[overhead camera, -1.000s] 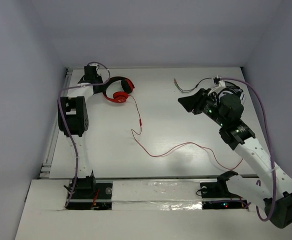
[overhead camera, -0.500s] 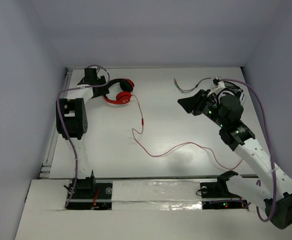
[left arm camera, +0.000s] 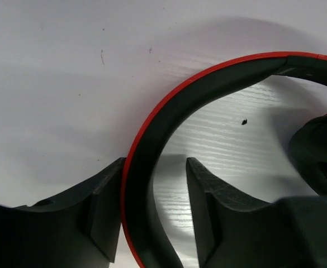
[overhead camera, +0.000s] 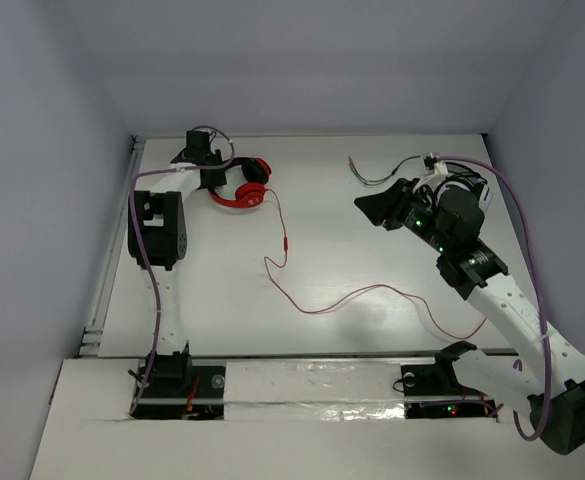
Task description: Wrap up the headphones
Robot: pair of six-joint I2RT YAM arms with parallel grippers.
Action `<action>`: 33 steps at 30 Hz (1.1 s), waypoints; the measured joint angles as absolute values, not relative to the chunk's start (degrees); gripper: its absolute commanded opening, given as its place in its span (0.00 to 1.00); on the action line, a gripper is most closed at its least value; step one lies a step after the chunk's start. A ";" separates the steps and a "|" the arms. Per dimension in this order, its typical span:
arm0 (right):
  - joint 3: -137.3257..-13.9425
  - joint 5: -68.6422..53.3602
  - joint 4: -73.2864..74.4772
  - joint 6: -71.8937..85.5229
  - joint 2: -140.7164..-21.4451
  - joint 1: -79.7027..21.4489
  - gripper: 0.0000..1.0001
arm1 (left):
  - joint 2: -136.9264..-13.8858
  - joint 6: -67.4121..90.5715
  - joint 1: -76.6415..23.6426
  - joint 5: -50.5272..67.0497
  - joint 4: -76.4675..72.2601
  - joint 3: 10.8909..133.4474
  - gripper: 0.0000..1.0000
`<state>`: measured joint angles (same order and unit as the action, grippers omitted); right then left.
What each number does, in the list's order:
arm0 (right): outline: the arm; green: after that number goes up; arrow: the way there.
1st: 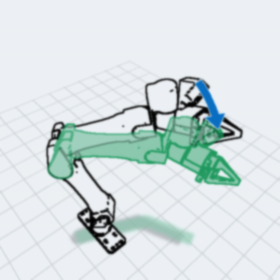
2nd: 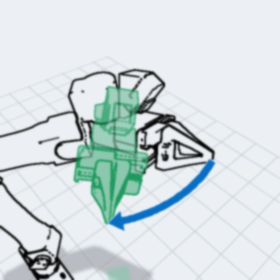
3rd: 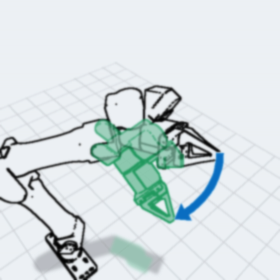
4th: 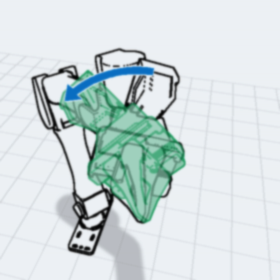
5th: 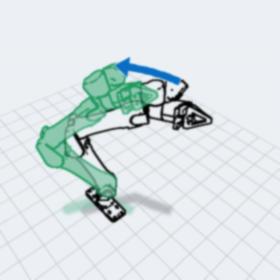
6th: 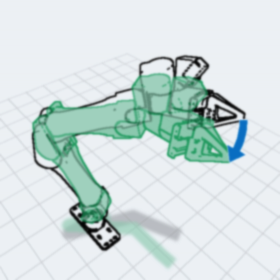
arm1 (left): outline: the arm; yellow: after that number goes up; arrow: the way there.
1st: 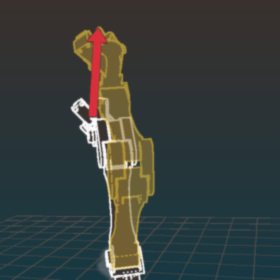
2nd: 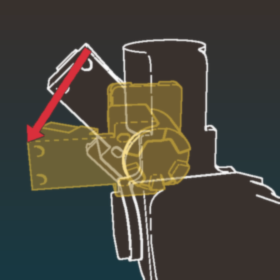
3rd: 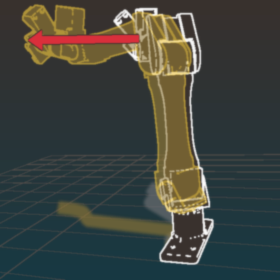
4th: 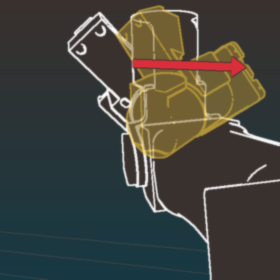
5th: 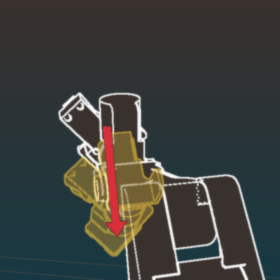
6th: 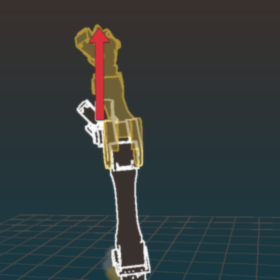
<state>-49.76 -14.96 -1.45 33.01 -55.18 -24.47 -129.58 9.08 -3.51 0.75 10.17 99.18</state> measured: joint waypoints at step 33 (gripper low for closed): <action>-47.07 -21.26 -8.60 31.24 -63.00 -24.53 0.00 | -119.09 13.58 -4.08 11.60 19.79 101.51 0.00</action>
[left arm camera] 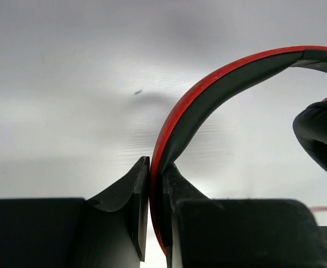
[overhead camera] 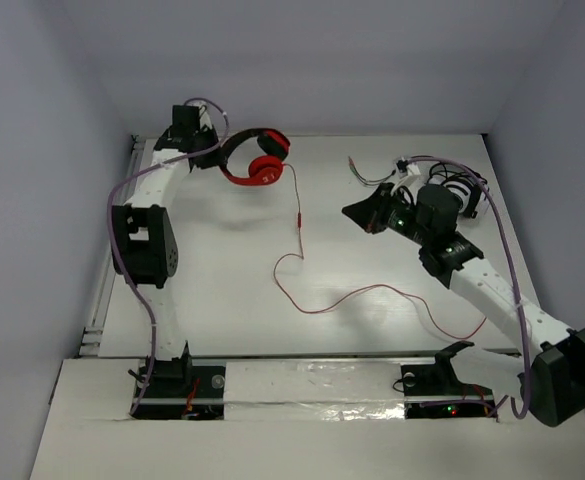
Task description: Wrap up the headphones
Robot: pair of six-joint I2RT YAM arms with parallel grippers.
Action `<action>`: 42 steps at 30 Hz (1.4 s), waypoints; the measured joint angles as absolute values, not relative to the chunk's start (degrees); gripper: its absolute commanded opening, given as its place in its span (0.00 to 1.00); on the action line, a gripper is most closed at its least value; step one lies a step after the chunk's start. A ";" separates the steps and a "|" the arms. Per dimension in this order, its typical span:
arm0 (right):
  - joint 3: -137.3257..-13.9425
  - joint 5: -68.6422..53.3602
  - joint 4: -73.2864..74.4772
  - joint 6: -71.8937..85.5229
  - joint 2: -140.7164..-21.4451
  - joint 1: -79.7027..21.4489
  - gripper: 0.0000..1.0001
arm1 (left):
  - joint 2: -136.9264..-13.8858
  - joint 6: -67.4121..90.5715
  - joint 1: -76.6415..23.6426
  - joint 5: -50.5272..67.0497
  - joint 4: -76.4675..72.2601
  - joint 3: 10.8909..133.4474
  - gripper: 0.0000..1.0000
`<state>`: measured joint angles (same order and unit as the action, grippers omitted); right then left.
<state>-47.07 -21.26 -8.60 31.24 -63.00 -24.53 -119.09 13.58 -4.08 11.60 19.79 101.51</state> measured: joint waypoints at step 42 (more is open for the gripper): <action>-46.81 -26.94 -37.82 30.63 -92.62 -33.47 0.18 | -97.49 34.87 -4.80 33.45 15.27 106.56 0.00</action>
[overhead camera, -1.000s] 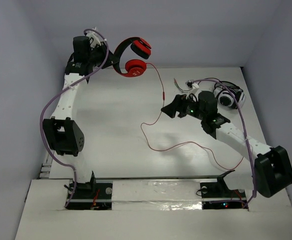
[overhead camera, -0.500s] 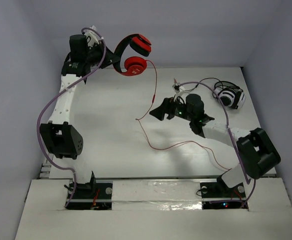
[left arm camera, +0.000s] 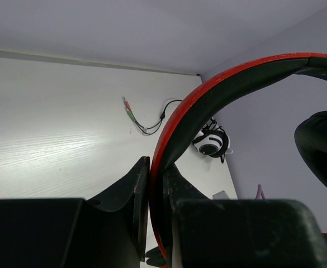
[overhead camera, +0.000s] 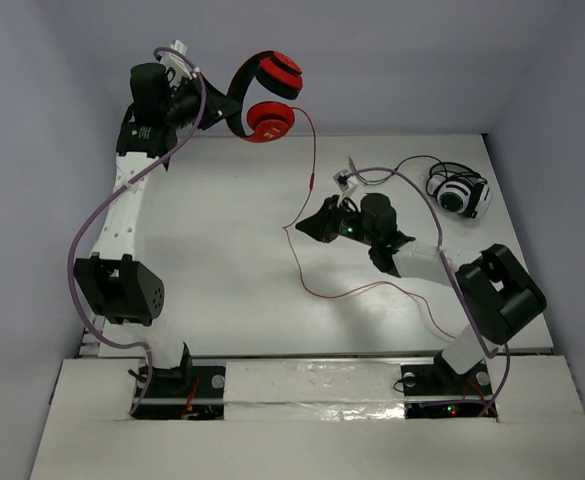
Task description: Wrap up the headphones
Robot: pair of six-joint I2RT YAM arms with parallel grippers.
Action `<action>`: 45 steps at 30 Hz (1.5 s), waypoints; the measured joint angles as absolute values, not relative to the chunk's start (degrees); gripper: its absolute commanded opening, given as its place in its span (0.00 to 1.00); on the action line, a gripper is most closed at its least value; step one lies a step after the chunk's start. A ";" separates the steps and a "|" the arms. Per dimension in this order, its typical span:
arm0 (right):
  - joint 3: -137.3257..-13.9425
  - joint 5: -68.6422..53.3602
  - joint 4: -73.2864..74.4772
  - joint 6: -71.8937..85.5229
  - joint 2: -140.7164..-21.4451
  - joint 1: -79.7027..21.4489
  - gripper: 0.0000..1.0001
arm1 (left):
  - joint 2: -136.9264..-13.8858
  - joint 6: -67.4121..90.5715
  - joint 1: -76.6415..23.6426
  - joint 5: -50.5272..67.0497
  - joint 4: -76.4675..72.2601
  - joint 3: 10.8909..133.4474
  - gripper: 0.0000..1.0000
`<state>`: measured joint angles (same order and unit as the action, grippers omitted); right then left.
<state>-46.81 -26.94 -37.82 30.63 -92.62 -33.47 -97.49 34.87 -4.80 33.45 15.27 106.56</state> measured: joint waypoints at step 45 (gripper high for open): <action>-40.69 -21.41 -44.91 35.53 -103.88 -37.60 0.24 | -96.86 39.40 -4.80 34.85 13.02 115.28 0.00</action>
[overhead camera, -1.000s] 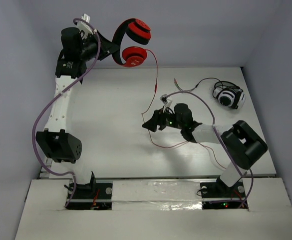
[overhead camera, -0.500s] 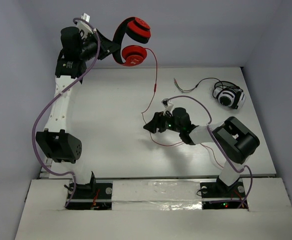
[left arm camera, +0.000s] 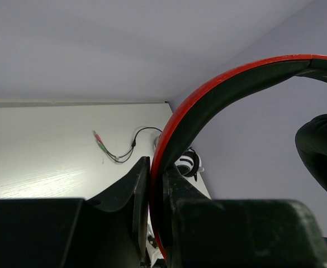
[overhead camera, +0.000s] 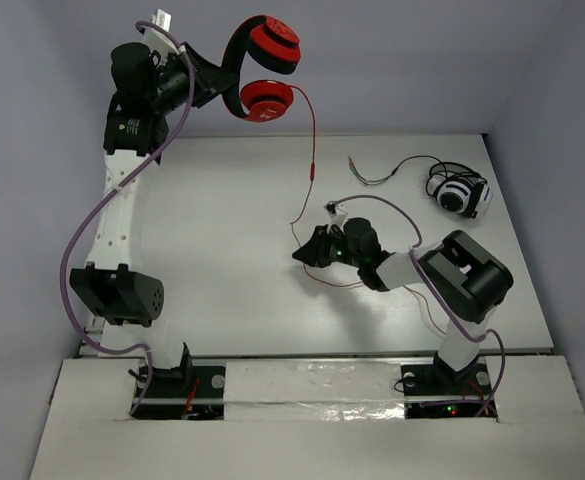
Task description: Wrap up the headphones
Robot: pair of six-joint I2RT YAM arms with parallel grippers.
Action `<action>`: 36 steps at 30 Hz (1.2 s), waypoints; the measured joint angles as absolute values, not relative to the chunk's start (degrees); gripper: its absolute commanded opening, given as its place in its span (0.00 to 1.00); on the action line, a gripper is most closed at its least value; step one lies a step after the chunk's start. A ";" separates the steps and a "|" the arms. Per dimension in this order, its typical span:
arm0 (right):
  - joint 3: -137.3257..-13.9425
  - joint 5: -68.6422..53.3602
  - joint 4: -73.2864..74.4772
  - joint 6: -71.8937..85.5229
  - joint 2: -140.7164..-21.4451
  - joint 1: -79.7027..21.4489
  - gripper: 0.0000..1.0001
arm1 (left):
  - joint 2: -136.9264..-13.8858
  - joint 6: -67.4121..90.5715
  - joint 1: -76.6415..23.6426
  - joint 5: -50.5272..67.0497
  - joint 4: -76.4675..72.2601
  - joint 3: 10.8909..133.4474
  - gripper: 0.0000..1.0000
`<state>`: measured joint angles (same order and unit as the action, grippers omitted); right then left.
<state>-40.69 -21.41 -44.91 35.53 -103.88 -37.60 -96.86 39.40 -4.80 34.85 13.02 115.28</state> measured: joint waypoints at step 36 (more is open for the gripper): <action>-68.12 10.31 24.49 19.29 -91.13 -49.87 0.00 | -91.68 36.25 -15.25 -5.61 2.79 75.26 0.00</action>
<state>-68.12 10.31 24.49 19.29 -91.13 -49.87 -91.68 36.25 -15.25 -5.61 2.79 75.26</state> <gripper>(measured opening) 0.034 0.077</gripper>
